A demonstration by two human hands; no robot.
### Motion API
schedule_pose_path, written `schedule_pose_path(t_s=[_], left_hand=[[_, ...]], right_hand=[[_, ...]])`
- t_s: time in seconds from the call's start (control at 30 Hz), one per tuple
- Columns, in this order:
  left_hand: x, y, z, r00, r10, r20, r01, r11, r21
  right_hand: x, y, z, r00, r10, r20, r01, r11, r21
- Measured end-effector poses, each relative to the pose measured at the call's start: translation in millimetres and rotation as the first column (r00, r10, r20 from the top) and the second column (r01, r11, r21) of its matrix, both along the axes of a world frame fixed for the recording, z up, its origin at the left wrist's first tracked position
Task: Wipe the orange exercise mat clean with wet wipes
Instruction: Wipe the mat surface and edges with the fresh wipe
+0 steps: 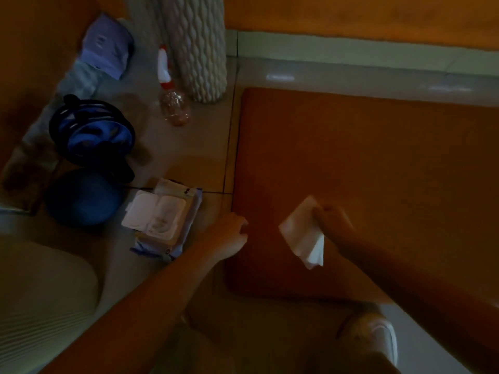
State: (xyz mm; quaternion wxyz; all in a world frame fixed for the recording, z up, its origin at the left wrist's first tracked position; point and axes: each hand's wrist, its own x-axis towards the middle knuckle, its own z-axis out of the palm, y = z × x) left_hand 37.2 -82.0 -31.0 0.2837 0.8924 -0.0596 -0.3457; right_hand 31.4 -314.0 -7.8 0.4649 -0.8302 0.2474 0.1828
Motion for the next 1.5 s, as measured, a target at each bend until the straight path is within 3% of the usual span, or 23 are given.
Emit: schedule_pose_path(t_s=[0.07,0.17,0.2,0.27,0.33,0.5,0.63,0.73,0.83,1.0,1.2,1.37,1.5], left_hand=[[0,-3,-6,0.999,0.015,0.031,-0.017,0.998,0.065],[1,-2,-20,0.983,0.172,-0.064,-0.168,0.984,0.054],[0,-6,-25,0.969,0.213,-0.127,-0.209,0.977,0.044],[-3,-8,-30,0.931,0.316,-0.185,-0.322,0.947,-0.005],[-6,-18,-31,0.89,0.414,-0.191,-0.43,0.902,-0.047],[1,-25,-29,0.775,0.577,-0.258,-0.592,0.806,0.025],[10,-19,-20,0.658,0.654,-0.373,-0.707,0.707,-0.009],[10,-17,-6,0.658,0.604,-0.451,-0.702,0.708,-0.075],[10,-21,11,0.67,0.573,-0.473,-0.696,0.706,-0.13],[10,-27,32,0.734,0.57,-0.369,-0.656,0.735,-0.17],[14,-27,40,0.758,0.537,-0.371,-0.633,0.743,-0.218],[21,-29,29,0.729,0.573,-0.374,-0.666,0.719,-0.199],[28,-32,20,0.71,0.591,-0.382,-0.676,0.725,-0.134]], right_hand=[[1,-2,-1,0.992,-0.005,0.13,0.003,1.0,0.013],[-10,3,-5,0.88,0.321,0.352,-0.29,0.947,-0.137],[-21,5,-17,0.833,0.457,0.311,-0.413,0.889,-0.198],[-41,15,-49,0.689,0.719,0.093,-0.659,0.675,-0.33],[-60,18,-70,0.563,0.825,-0.054,-0.749,0.482,-0.454],[-68,10,-60,0.59,0.807,-0.001,-0.74,0.541,-0.399],[-64,4,-37,0.617,0.787,-0.002,-0.739,0.578,-0.345],[-55,3,-17,0.677,0.736,0.021,-0.685,0.64,-0.348],[-50,5,-1,0.662,0.75,-0.015,-0.692,0.603,-0.397],[-52,5,19,0.712,0.703,0.003,-0.636,0.645,-0.424],[-60,-6,36,0.736,0.677,-0.013,-0.619,0.664,-0.42],[-44,-22,40,0.719,0.683,-0.128,-0.679,0.652,-0.338],[-18,-38,34,0.695,0.711,-0.103,-0.705,0.648,-0.288]])
